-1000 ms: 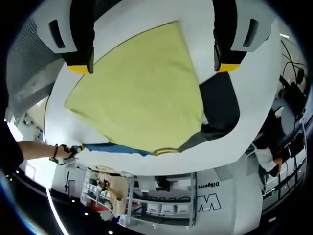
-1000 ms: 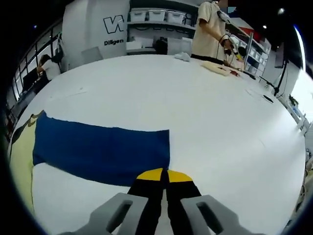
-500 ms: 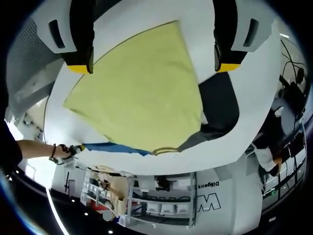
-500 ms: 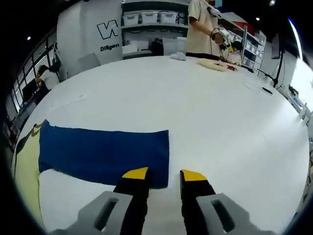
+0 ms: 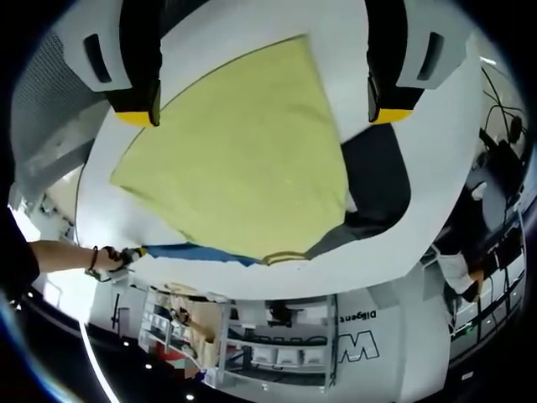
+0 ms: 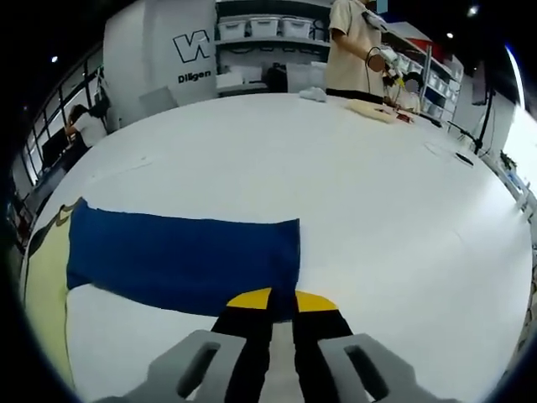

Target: Fold the garment on the visible template until the final outline fits inside the template.

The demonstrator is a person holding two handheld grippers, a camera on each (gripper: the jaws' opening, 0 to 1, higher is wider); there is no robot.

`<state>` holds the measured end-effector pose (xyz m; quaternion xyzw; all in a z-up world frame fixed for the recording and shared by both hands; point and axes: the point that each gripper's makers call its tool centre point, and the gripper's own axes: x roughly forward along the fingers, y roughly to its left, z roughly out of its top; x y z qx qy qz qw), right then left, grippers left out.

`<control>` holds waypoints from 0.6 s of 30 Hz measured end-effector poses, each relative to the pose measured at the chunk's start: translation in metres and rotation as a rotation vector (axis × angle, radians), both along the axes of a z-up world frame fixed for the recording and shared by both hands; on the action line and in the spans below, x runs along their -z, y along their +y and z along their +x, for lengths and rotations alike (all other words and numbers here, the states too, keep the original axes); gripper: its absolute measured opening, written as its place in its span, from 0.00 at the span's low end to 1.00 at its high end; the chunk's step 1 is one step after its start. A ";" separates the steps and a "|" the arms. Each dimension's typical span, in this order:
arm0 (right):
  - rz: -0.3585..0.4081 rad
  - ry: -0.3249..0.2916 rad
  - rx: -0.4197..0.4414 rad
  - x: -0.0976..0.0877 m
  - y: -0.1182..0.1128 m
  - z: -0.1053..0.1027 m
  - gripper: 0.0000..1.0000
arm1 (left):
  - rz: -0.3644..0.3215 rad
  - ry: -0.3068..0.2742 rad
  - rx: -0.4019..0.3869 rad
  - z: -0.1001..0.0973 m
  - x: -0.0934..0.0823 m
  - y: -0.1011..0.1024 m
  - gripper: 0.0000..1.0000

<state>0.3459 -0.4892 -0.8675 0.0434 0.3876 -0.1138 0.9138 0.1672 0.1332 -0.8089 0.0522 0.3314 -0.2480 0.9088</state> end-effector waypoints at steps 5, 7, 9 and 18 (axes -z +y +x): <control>0.003 -0.015 0.006 -0.006 0.002 -0.004 0.00 | 0.004 0.004 0.008 -0.001 0.001 -0.001 0.99; 0.007 -0.029 0.009 -0.011 0.005 -0.005 0.00 | 0.002 0.004 0.010 -0.001 0.001 -0.001 0.99; 0.011 -0.030 0.009 -0.015 0.008 -0.007 0.00 | 0.004 0.004 0.013 -0.001 0.001 -0.001 0.99; 0.114 -0.086 0.012 -0.043 0.047 -0.010 0.00 | 0.023 0.015 0.069 -0.005 0.005 -0.010 0.99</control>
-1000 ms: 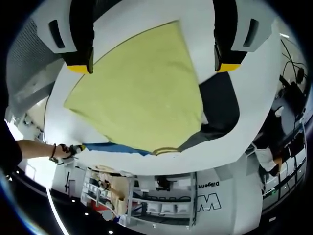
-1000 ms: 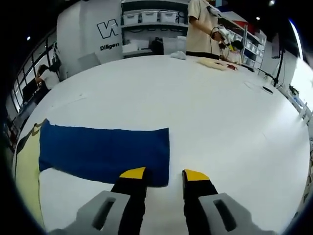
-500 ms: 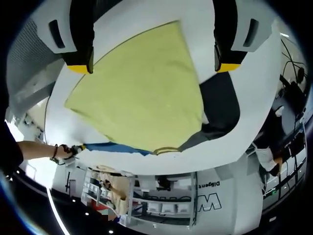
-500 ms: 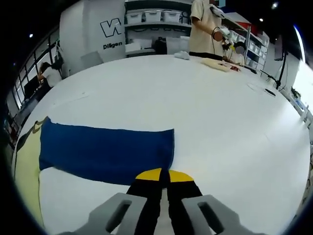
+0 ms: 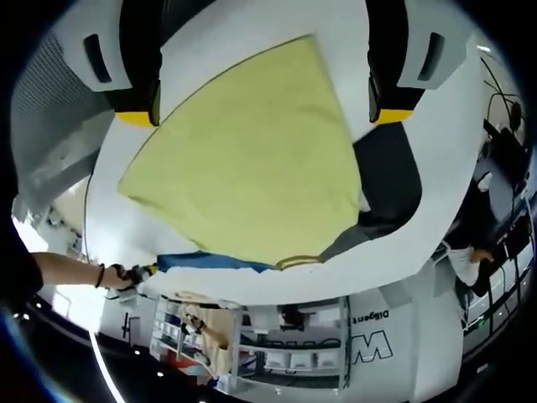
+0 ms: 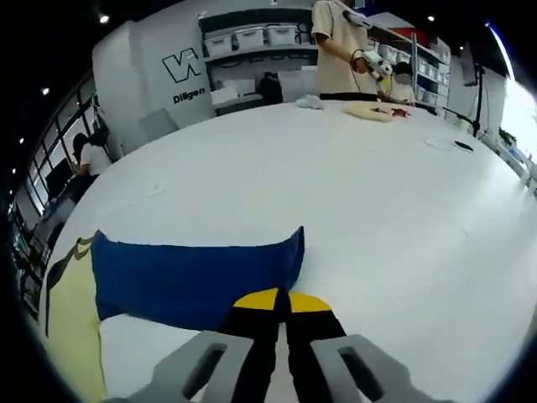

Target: Fold the garment on the visible template until the final outline fits inside the template.

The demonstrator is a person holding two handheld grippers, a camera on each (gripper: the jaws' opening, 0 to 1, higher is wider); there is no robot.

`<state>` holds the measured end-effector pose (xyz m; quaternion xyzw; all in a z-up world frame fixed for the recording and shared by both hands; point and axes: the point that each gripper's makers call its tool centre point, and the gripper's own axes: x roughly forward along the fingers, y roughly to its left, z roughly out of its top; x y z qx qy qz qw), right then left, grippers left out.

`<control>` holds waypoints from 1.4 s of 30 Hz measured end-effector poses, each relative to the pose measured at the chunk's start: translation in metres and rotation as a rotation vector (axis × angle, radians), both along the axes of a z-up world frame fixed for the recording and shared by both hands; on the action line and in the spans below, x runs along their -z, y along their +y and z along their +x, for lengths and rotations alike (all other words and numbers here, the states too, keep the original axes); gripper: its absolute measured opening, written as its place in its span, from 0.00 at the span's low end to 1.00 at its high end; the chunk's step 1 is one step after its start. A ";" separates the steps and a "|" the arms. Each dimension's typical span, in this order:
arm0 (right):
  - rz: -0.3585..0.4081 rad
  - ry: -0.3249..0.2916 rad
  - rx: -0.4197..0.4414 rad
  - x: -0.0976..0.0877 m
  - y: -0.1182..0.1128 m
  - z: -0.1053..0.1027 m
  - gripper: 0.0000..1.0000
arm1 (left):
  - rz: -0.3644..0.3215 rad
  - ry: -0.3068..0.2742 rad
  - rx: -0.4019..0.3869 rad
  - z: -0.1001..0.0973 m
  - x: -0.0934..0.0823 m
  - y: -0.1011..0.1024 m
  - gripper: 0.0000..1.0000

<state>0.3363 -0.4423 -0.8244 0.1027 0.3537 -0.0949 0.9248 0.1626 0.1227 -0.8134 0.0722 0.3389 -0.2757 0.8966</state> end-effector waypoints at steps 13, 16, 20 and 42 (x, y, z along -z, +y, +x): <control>0.187 -0.123 -0.154 -0.045 0.077 0.043 0.00 | -0.050 -0.029 -0.020 0.002 -0.011 -0.002 0.99; 0.194 -0.134 -0.181 -0.054 0.094 0.047 0.00 | -0.056 -0.033 -0.025 0.003 -0.012 -0.001 0.99; 0.230 -0.156 -0.247 -0.068 0.127 0.055 0.00 | -0.061 -0.038 -0.027 0.003 -0.013 -0.001 0.99; 0.326 -0.180 -0.537 -0.101 0.290 0.060 0.00 | -0.059 -0.070 -0.054 0.007 -0.019 0.004 0.99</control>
